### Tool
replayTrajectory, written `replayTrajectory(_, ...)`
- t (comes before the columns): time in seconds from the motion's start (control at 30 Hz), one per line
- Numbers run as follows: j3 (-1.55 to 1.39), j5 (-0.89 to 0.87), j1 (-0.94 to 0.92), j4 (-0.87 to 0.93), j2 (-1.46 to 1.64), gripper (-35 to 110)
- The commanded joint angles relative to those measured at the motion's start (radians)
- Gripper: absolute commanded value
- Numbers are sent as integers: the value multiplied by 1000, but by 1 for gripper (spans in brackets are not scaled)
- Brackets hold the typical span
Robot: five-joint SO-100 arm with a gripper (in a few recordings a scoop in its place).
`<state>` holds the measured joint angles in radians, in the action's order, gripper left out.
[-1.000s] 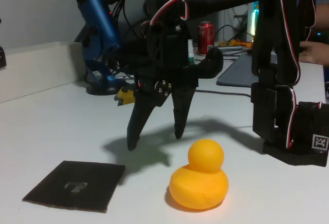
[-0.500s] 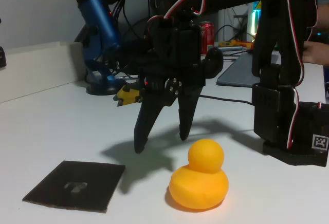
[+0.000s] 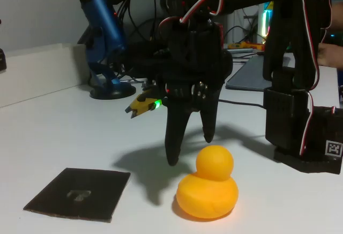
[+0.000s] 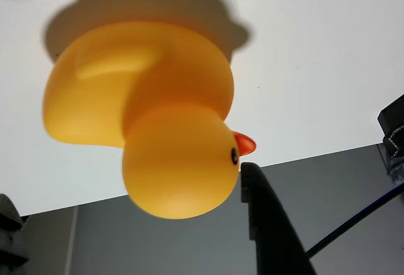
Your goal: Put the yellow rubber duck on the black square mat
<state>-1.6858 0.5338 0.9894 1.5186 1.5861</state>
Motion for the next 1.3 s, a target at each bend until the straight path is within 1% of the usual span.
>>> replayTrajectory(0.0,-2,12,37,32,66,40)
replayTrajectory(0.33,-2,12,37,106,64,40)
replayTrajectory(0.93,-2,14,41,103,49,40)
replayTrajectory(1.1,0,12,118,89,6,40)
replayTrajectory(1.27,0,12,117,89,-52,40)
